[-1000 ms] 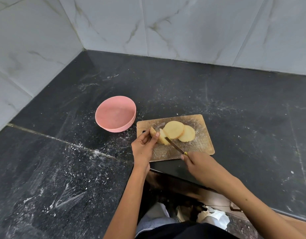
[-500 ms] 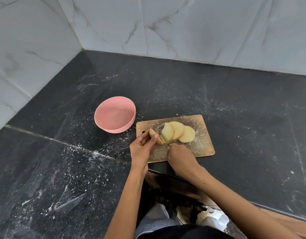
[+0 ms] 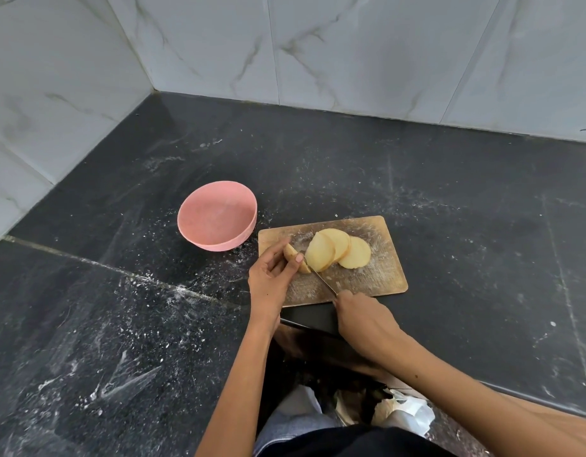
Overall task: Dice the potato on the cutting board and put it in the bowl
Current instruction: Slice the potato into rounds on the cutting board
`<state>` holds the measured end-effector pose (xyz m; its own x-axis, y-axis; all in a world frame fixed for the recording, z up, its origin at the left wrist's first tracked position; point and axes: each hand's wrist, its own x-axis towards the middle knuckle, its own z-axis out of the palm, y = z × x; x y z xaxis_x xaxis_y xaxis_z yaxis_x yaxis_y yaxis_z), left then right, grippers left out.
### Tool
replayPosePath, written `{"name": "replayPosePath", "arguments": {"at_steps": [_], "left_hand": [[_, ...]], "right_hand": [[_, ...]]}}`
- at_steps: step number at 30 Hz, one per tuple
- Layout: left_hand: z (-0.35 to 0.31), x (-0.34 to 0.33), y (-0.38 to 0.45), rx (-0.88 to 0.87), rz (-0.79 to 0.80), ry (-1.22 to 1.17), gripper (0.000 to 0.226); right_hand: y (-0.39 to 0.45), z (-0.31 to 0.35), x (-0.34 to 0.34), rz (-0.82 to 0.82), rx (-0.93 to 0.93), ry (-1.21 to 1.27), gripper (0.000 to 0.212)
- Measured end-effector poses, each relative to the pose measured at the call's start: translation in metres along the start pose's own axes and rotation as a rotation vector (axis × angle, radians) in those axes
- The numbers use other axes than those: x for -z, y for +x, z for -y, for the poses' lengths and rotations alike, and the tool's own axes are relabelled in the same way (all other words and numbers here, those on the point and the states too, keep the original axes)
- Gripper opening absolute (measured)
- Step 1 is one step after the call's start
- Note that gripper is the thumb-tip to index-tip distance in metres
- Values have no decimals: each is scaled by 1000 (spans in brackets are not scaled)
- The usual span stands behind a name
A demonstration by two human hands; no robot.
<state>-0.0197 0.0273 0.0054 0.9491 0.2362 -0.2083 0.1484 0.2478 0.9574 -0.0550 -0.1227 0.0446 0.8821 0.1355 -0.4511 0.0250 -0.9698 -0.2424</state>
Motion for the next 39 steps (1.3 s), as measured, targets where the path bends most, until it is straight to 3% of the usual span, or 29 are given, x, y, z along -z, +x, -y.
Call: {"name": "replayPosePath", "arguments": {"at_steps": [4, 7, 11, 18, 26, 30, 33, 39], "left_hand": [[1, 2, 1, -69, 31, 77, 45], [1, 4, 2, -110, 70, 157, 60], [6, 2, 4, -172, 63, 218, 71], [11, 2, 3, -266, -25, 246, 67], [12, 17, 1, -228, -53, 328, 69], [15, 9, 2, -232, -23, 352, 71], [17, 6, 5, -248, -12, 388, 74], [16, 4, 11, -276, -13, 440, 73]], "right_hand": [[-7, -9, 9, 23, 49, 43, 27], [-12, -15, 15, 9, 62, 100, 37], [-9, -17, 13, -51, 47, 176, 33], [1, -11, 6, -67, 31, 161, 29], [7, -20, 8, -52, 23, 151, 30], [8, -20, 15, -28, 76, 288, 35], [7, -13, 24, -105, 162, 386, 36], [16, 6, 26, -197, 236, 221, 30]]}}
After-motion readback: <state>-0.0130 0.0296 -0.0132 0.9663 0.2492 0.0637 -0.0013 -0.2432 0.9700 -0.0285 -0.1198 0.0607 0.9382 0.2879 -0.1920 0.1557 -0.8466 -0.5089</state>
